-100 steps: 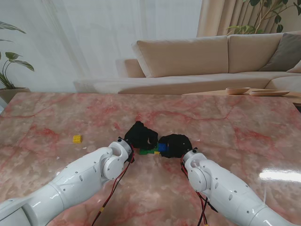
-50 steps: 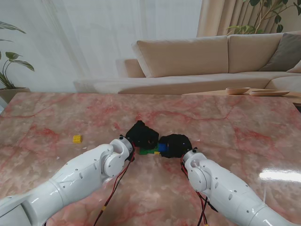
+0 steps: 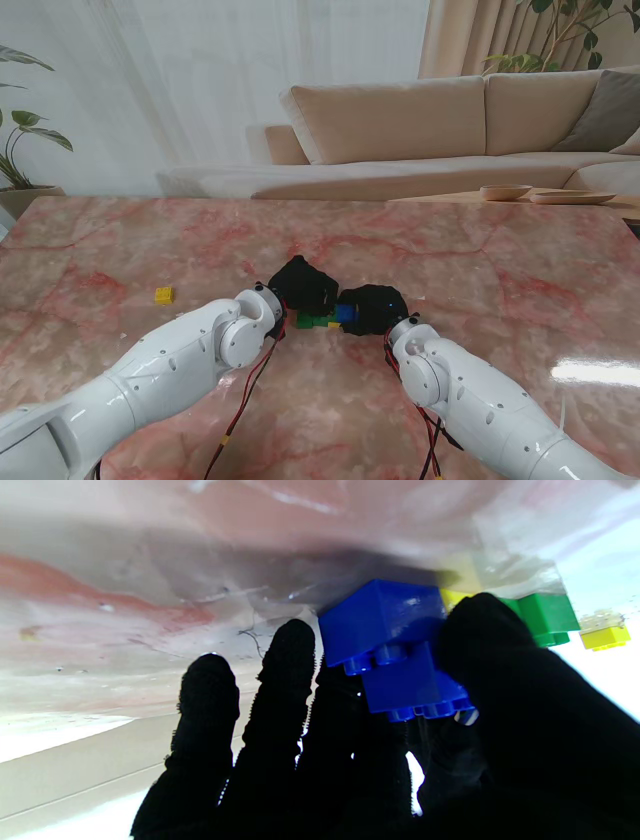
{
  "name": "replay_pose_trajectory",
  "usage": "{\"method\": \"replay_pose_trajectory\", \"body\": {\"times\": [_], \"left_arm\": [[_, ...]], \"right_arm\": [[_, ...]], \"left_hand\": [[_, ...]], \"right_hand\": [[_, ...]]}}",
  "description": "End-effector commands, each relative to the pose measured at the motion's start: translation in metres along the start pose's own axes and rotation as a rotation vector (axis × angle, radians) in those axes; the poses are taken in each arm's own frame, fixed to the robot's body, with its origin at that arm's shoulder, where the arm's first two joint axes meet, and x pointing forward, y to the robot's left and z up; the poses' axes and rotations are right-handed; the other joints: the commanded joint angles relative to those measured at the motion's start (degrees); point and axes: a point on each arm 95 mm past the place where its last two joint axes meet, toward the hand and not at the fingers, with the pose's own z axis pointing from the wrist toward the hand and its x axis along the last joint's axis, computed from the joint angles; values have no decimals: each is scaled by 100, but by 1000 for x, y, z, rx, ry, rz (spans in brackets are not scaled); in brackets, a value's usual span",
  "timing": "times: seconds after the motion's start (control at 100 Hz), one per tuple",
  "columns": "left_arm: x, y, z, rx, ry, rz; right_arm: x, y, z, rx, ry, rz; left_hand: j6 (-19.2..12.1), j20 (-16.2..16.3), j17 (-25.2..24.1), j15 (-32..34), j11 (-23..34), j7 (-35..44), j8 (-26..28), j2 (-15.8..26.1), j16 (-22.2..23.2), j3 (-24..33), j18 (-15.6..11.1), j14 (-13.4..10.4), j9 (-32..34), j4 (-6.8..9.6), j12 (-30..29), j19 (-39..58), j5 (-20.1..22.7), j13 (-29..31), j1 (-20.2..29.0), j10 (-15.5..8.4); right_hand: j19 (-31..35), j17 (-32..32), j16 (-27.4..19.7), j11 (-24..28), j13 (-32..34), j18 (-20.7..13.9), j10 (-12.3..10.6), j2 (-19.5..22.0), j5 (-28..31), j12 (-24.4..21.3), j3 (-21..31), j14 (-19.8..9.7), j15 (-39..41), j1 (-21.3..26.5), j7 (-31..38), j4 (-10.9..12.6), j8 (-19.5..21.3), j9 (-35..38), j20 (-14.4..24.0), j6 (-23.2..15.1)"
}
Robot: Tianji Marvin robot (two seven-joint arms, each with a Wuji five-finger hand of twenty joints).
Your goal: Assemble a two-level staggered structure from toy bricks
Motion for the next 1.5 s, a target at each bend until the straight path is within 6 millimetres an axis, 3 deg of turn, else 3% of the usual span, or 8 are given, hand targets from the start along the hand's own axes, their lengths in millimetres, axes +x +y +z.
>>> {"method": "replay_pose_trajectory", "body": {"times": [0.0, 0.19, 0.43, 0.7, 0.95, 1.07, 1.18, 1.49], "left_arm": [[-11, 37, -15, -92, -31, 1], [-7, 36, -17, -32, -17, -43], [1, 29, -19, 45, -10, -123], [10, 17, -24, 123, -11, -162], [12, -7, -39, 214, -68, -193], [-2, -22, -52, 228, -122, -170], [-23, -35, -69, 202, -190, -138], [-94, -59, -126, 86, -407, -71]], "right_arm": [[-3, -20, -9, 63, -11, 3], [-3, -21, -8, 62, -7, 3], [-3, -21, -8, 58, -3, 5], [-3, -22, -8, 56, -3, 8], [-4, -22, -9, 57, 8, 8], [-5, -22, -9, 56, 9, 6], [-6, -21, -9, 54, 8, 4], [-7, -19, -7, 51, 11, 1]], "left_hand": [[511, 40, -70, 214, 78, -502, -450, 8, 23, 186, 43, -47, 326, 47, -43, 201, 652, 57, 235, -86], [430, 14, -338, -109, -63, -631, -132, -6, -19, 130, -60, -121, -240, 39, 262, -24, 72, -538, 210, -272], [530, 20, -525, -256, 318, -815, 179, -29, -78, 11, -128, -135, -908, 35, 55, -222, -356, -914, 189, -211], [789, 26, -609, -410, 961, -1319, 499, -25, -209, 71, -157, -128, -1888, -5, -876, -405, -773, -1381, -17, -187], [979, -101, -595, -598, 953, -1613, 599, 109, -363, 275, -151, -151, -2221, 61, -1076, -748, -980, -1628, -291, -168], [1065, -120, -595, -700, 886, -1762, 629, 205, -440, 359, -142, -158, -2382, 129, -1128, -840, -1063, -1737, -412, -158], [1227, -155, -596, -951, 732, -2099, 722, 379, -647, 615, -117, -145, -2697, 484, -1228, -1084, -1232, -1993, -700, -114], [1441, -206, -601, -1453, 333, -2894, 520, 268, -1141, 562, -48, -102, -3536, 466, -1563, -1401, -1708, -2625, -868, 55]], "right_hand": [[258, 62, 70, 160, 224, 24, 122, -13, 300, 39, 409, -46, 111, 336, 640, -192, 8, 632, 12, -544], [300, 118, 82, 159, 316, 25, 93, -67, 410, 74, 451, -58, 147, 394, 771, -197, -85, 780, 8, -641], [314, 140, 94, 139, 397, 45, 75, -104, 527, 115, 496, -62, 172, 418, 865, -201, -161, 916, -9, -714], [345, 168, 108, 118, 461, 49, 64, -126, 629, 158, 535, -64, 194, 443, 936, -199, -218, 1039, -22, -764], [356, 172, 110, 79, 470, 58, 39, -165, 673, 178, 595, -66, 187, 447, 955, -203, -261, 1103, -34, -809], [340, 149, 103, 36, 419, 42, 38, -153, 599, 187, 598, -77, 156, 431, 941, -211, -269, 1032, -44, -795], [330, 134, 99, 9, 392, 36, 42, -149, 554, 187, 595, -77, 139, 426, 928, -214, -279, 991, -50, -788], [314, 107, 94, -21, 357, 32, 52, -147, 510, 180, 597, -79, 118, 420, 919, -216, -294, 954, -57, -773]]}}
